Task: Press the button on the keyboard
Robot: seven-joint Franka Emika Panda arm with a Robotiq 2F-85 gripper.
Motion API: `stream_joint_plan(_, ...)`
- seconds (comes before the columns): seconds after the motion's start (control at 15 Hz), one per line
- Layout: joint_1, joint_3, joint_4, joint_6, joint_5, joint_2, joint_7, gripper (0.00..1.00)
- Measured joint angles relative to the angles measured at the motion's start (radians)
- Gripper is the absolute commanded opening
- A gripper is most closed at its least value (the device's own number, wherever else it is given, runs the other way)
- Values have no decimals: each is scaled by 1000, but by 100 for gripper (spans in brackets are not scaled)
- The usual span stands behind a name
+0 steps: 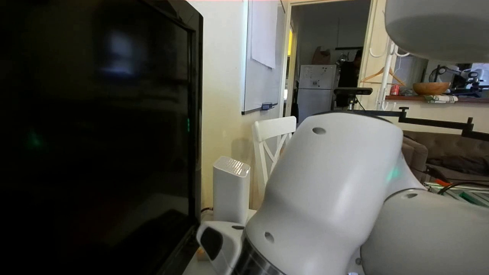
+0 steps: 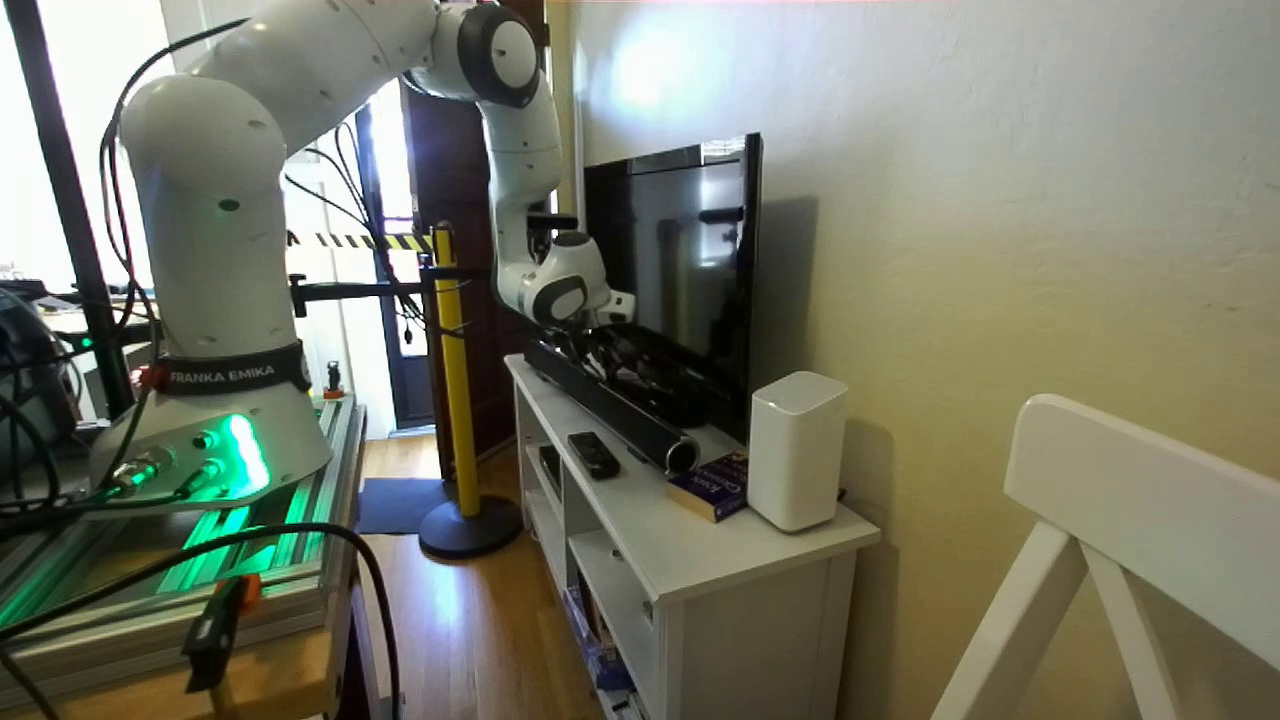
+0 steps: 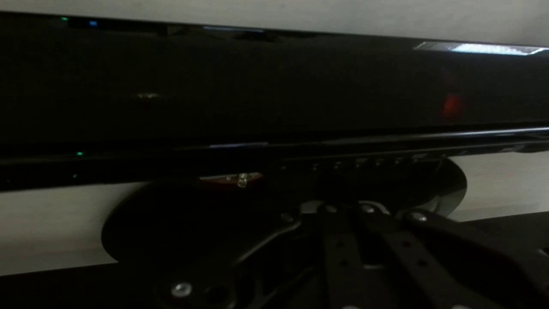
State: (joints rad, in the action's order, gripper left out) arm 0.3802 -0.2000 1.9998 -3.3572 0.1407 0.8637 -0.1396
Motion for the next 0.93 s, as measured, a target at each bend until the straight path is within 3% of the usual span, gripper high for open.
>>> stream_joint_plan(0.2,69,61,21,-27,36,-27,-11,0)
stream_joint_plan(0.47,227,172,79,-74,176,-99,-52,0)
stream_joint_plan(0.53,275,195,99,-87,224,-120,-67,17)
stream_joint_plan(0.6,338,229,122,-92,287,-143,-81,28)
stream_joint_plan(0.93,720,469,269,-71,706,-227,-110,61)
